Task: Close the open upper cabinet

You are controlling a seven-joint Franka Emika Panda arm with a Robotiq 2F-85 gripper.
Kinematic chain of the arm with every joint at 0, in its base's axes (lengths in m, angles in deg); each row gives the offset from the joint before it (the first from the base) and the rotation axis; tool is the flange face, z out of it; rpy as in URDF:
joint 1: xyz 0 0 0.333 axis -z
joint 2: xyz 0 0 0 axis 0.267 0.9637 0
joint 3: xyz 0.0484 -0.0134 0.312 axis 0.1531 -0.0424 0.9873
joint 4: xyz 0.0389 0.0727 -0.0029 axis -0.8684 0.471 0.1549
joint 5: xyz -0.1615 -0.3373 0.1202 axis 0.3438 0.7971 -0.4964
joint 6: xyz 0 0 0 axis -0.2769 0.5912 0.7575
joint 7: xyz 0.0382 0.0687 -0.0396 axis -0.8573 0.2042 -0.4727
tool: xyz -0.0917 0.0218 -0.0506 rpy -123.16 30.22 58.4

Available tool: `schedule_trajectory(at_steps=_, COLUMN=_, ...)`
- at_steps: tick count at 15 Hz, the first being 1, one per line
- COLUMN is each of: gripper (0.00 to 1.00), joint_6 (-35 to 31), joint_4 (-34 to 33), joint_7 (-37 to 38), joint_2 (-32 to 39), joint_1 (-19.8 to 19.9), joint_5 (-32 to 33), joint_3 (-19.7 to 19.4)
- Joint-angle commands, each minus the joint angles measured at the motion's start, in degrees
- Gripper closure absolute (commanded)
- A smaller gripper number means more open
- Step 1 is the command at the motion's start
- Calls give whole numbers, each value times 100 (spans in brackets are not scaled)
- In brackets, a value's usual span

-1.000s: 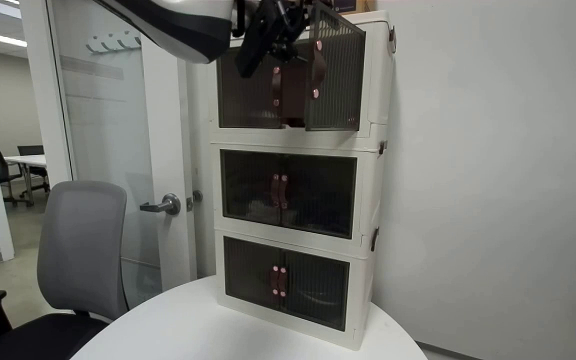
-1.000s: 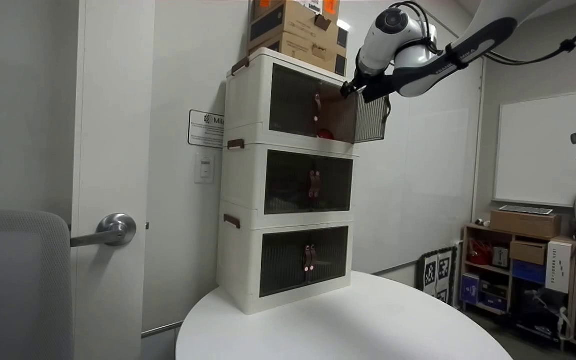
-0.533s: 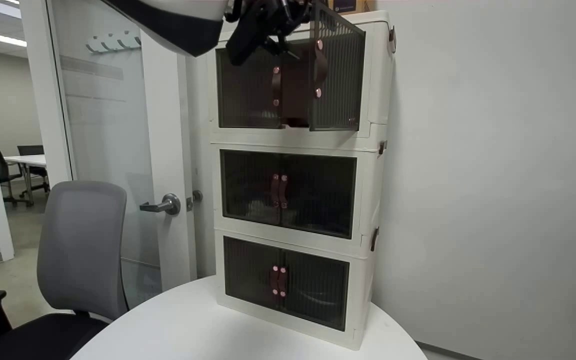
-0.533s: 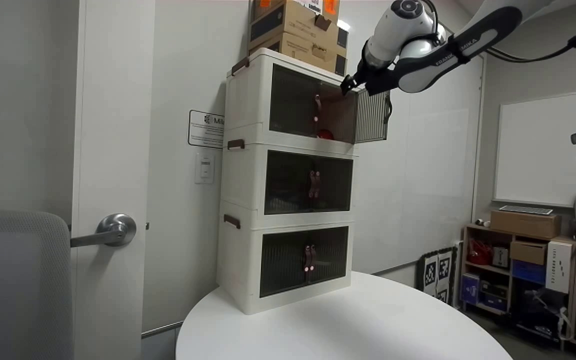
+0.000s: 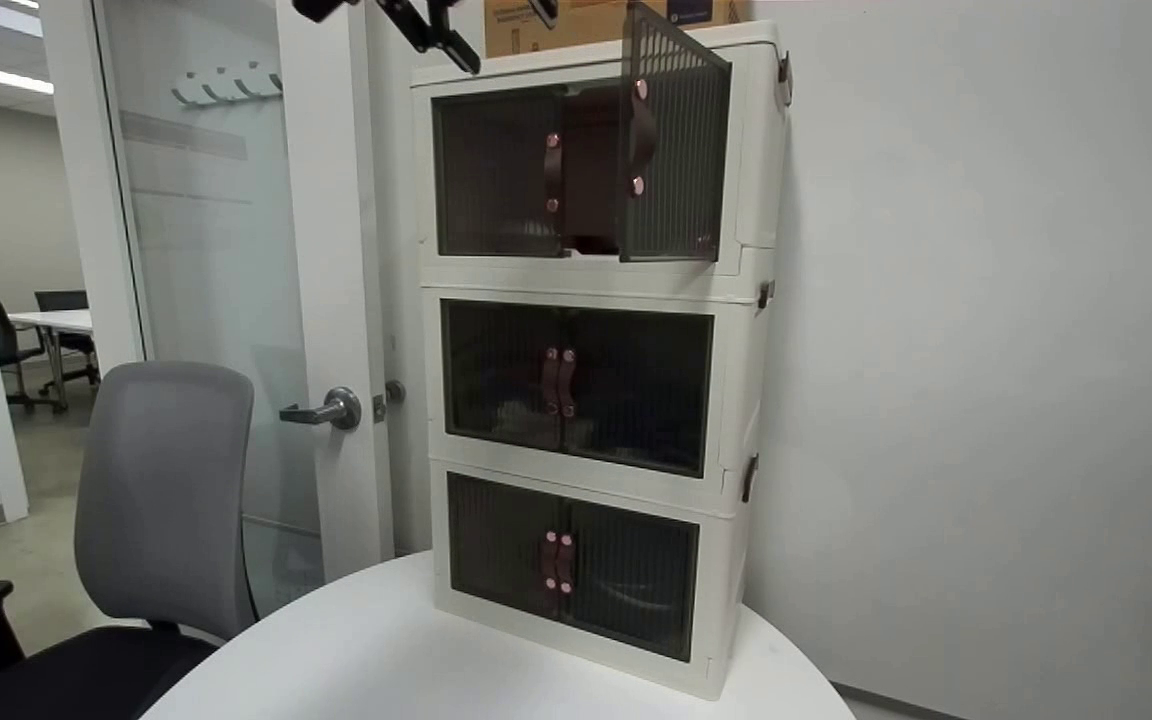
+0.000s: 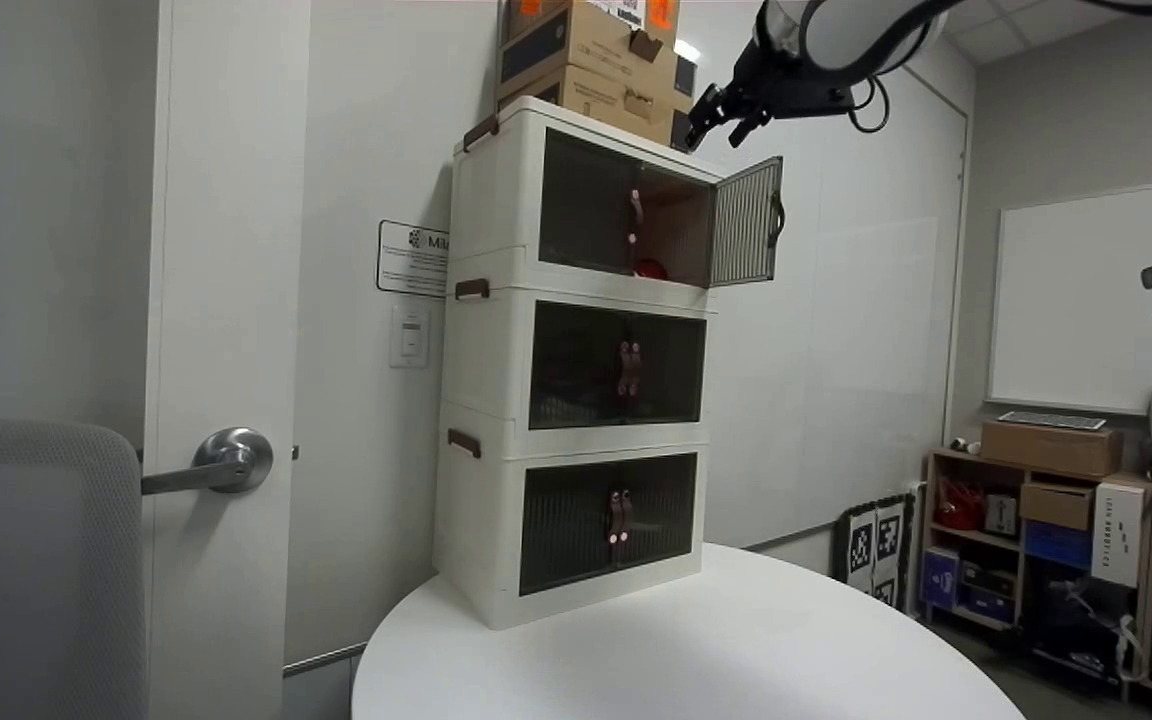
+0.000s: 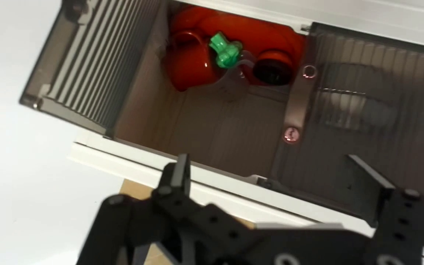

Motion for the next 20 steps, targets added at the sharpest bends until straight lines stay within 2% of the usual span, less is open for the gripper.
schedule_trajectory(at_steps=1, gripper=0, joint_6=961, joint_4=709, joint_7=-1565, joint_2=-1122, joint_1=-665, joint_5=-1596, joint_3=-332)
schedule_trajectory(at_steps=3, gripper=0, joint_6=1854, joint_4=615, joint_7=-2442, joint_2=-1528, joint_1=-969, joint_5=-2437, joint_3=-616)
schedule_trajectory(at_steps=4, gripper=0, joint_6=2334, joint_4=478, joint_7=-2801, joint_2=-1674, joint_1=-893, joint_5=-2759, joint_3=-656)
schedule_trajectory(at_steps=6, gripper=0, joint_6=3102, joint_4=264, joint_7=-3179, joint_2=-1861, joint_1=-800, joint_5=-2878, joint_3=-901)
schedule_trajectory(at_steps=8, gripper=0, joint_6=3566, joint_4=77, joint_7=-3394, joint_2=-1892, joint_1=-602, joint_5=-2751, joint_3=-1158)
schedule_trajectory(at_steps=11, gripper=0, joint_6=3783, joint_4=-162, joint_7=-3675, joint_2=-1662, joint_1=-349, joint_5=-2711, joint_3=-1612)
schedule_trajectory(at_steps=15, gripper=0, joint_6=3599, joint_4=-402, joint_7=-4129, joint_2=-1071, joint_1=-178, joint_5=-2931, joint_3=-2160)
schedule_trajectory(at_steps=20, gripper=0, joint_6=3631, joint_4=-944, joint_7=-4816, joint_2=-91, joint_1=-14, joint_5=-3582, joint_3=-2422)
